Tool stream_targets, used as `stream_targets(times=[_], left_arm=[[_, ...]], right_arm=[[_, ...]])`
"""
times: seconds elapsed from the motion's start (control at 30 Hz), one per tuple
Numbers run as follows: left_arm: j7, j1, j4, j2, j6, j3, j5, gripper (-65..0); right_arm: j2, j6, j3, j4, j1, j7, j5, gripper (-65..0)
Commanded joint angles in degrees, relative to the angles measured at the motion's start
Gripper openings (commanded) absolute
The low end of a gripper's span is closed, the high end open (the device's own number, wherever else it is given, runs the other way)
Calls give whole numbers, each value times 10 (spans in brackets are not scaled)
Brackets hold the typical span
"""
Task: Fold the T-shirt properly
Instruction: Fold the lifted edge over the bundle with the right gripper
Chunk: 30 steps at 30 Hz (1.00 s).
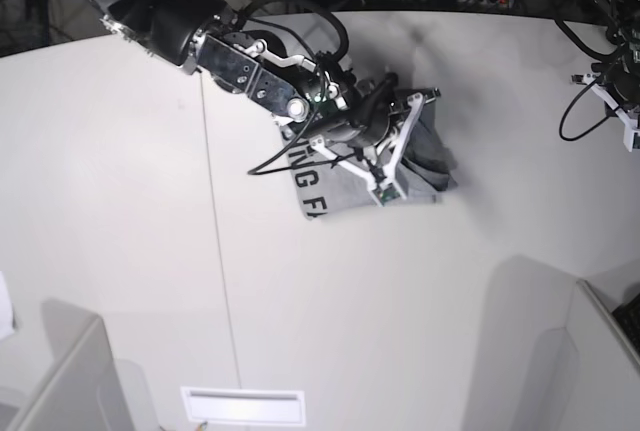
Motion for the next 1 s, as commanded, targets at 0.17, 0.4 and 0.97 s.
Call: stream_targets(times=[0.17, 0.4, 0.97], left_arm=[[-7, -2, -34, -47, -41, -64, 7, -650], [-7, 1, -79, -62, -65, -143, 13, -650], [-7, 8, -81, -61, -65, -141, 8, -650]], right_arm=[[-37, 4, -25, -12, 7, -6, 10, -650], [-35, 25, -24, -24, 8, -11, 6, -506], [-5, 26, 27, -37, 7, -63, 6, -428]])
